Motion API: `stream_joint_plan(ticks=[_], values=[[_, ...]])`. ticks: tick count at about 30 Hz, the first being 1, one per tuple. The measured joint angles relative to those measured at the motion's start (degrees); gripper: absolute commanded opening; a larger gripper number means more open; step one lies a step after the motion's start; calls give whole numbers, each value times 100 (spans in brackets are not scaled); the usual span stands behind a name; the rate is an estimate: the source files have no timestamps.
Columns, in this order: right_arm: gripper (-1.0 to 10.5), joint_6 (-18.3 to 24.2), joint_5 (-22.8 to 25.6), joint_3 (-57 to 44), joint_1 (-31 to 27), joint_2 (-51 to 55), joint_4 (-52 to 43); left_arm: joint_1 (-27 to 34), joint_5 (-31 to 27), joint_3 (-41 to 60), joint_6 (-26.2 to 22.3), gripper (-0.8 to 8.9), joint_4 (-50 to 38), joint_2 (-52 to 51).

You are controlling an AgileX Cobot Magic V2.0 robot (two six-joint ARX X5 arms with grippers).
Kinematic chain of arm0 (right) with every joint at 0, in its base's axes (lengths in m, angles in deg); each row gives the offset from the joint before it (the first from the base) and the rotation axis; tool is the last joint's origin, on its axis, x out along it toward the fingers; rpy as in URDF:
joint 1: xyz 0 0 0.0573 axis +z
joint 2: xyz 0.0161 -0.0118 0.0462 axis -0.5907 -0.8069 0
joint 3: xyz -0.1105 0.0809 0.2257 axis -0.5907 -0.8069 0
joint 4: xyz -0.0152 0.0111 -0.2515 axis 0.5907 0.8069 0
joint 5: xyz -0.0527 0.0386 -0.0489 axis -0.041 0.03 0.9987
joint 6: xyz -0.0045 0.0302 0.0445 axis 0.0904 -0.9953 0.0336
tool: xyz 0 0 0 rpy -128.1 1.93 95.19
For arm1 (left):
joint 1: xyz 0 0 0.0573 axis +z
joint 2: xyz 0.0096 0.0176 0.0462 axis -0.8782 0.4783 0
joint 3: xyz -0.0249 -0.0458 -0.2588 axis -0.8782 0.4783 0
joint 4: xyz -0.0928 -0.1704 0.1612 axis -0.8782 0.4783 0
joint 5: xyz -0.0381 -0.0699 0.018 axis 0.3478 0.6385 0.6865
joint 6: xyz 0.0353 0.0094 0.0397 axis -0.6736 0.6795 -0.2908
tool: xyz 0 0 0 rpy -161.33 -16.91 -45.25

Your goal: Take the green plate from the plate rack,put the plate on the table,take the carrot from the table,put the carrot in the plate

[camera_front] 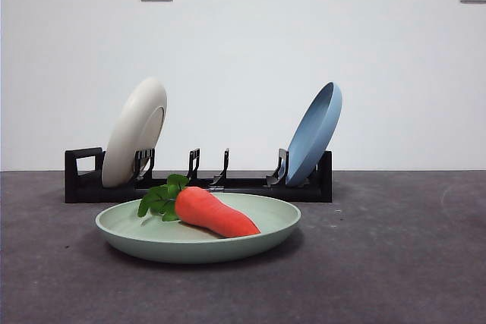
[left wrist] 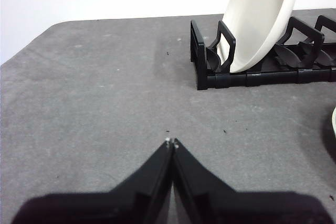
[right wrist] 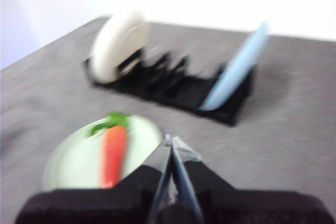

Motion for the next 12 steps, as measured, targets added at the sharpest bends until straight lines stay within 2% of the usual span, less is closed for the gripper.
stream_joint_plan(ticks=[5, 12], values=[[3, 13, -2, -1421, -697, 887, -1189, 0, 0, 0, 0, -3, 0, 0], [2, 15, 24, -2433, -1102, 1770, -1550, 0, 0, 0, 0, -3, 0, 0]])
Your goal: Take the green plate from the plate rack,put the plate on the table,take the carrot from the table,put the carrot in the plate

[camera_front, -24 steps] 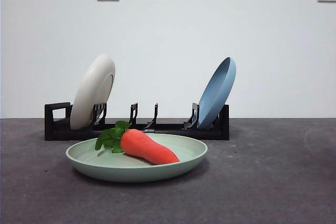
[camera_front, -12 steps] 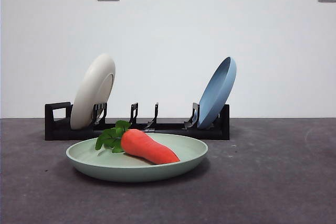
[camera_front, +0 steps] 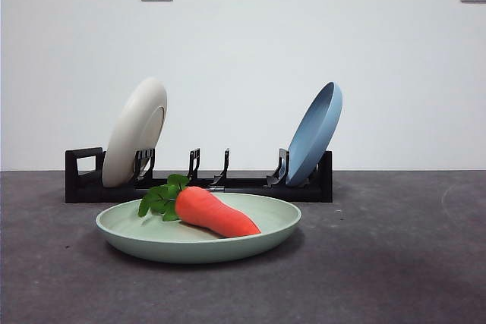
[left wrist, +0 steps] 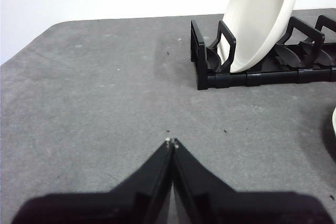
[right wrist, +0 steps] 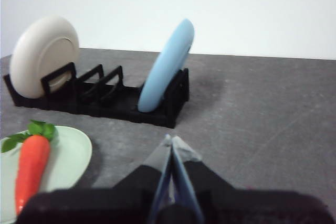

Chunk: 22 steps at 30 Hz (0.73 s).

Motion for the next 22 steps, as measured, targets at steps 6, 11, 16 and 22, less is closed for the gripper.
stream_joint_plan(ticks=[6, 11, 16, 22], values=[[2, -11, 0, -647, -52, 496, -26, 0, 0, 0, 0, -3, 0, 0], [2, -162, 13, -1045, -50, 780, 42, 0, 0, 0, 0, -3, 2, 0], [2, -177, 15, -1045, -50, 850, 57, 0, 0, 0, 0, -3, 0, 0], [2, -382, 2, -1045, -48, 850, 55, 0, 0, 0, 0, -3, 2, 0]])
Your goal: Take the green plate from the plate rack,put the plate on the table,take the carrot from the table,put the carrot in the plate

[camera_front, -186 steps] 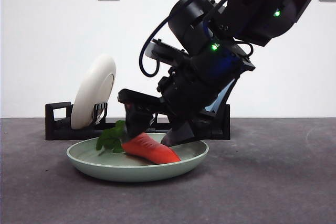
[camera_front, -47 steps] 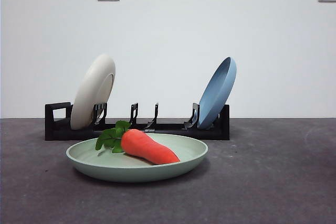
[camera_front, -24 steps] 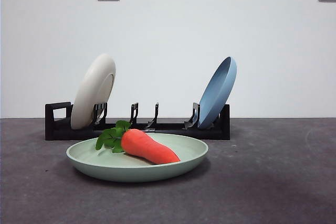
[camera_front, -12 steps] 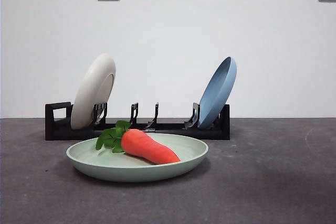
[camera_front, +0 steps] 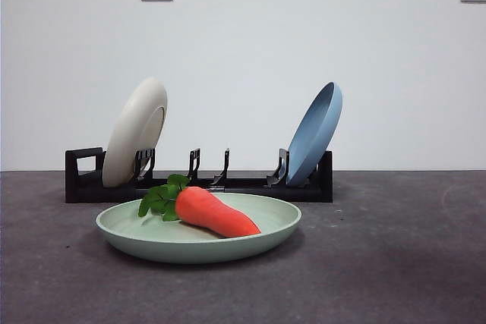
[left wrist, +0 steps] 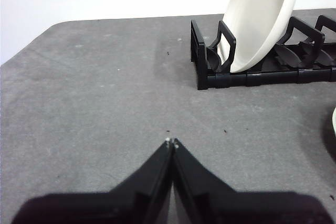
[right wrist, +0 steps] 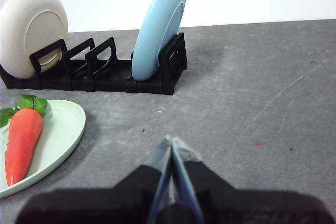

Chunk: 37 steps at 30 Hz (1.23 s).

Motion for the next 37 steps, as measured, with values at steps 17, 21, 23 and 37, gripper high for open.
stream_joint_plan(ticks=[17, 21, 23, 37], values=[[2, -59, 0, 0, 0, 0, 0, 0, 2, 0, 0, -3, -2, 0], [2, -72, 0, 0, 0, 0, 0, 0, 0, 0, 0, -3, -2, 0], [2, -74, 0, 0, 0, 0, 0, 0, 0, 0, 0, -3, 0, 0], [2, -74, 0, 0, 0, 0, 0, 0, 0, 0, 0, -3, -2, 0]])
